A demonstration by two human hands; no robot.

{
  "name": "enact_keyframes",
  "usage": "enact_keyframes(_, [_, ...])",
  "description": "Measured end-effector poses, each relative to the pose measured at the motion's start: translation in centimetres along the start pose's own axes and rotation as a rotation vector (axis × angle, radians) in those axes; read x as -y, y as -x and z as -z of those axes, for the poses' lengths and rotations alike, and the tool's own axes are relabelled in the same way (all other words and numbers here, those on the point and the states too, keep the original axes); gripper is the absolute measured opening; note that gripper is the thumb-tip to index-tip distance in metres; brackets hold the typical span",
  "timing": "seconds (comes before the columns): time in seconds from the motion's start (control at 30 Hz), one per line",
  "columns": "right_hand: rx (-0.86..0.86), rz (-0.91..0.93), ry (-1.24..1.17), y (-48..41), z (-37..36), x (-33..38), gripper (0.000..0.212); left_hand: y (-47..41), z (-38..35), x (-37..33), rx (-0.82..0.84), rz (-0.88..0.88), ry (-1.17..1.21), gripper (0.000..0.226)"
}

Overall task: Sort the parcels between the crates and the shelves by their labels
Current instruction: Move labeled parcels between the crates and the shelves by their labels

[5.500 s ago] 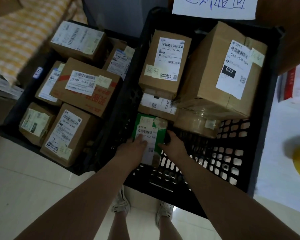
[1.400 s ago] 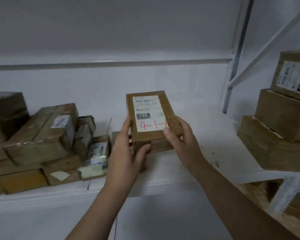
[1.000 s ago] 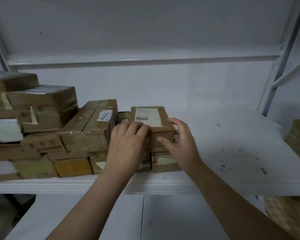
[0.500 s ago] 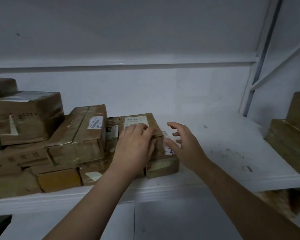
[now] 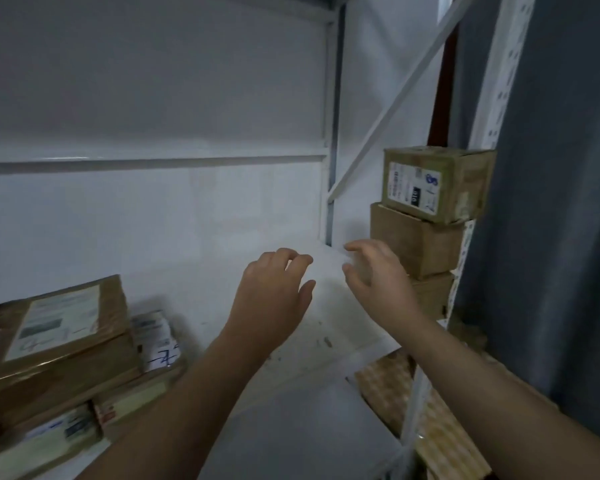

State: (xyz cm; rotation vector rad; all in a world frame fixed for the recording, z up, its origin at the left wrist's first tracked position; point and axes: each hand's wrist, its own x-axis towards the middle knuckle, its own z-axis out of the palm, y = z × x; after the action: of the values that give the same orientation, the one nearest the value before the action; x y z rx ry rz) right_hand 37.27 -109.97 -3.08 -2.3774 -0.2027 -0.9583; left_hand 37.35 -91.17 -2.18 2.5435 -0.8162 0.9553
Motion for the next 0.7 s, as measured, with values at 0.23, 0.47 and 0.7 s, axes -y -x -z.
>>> enact_keyframes(0.23, [-0.240,-0.137,0.265,-3.6,9.1,-7.0,0.060,-8.2,-5.2,-7.4,0.027,-0.059,0.221,0.048])
enact_keyframes(0.47, [-0.159,-0.189,0.485,-11.1,13.0,-10.2,0.086,-15.3,-8.4,-10.9,0.089,-0.007,0.264,0.057])
enact_keyframes(0.7, [-0.277,-0.096,0.322,-12.4,13.3,-11.9,0.057,-16.8,-10.8,-11.5,0.108,0.096,0.466,0.053])
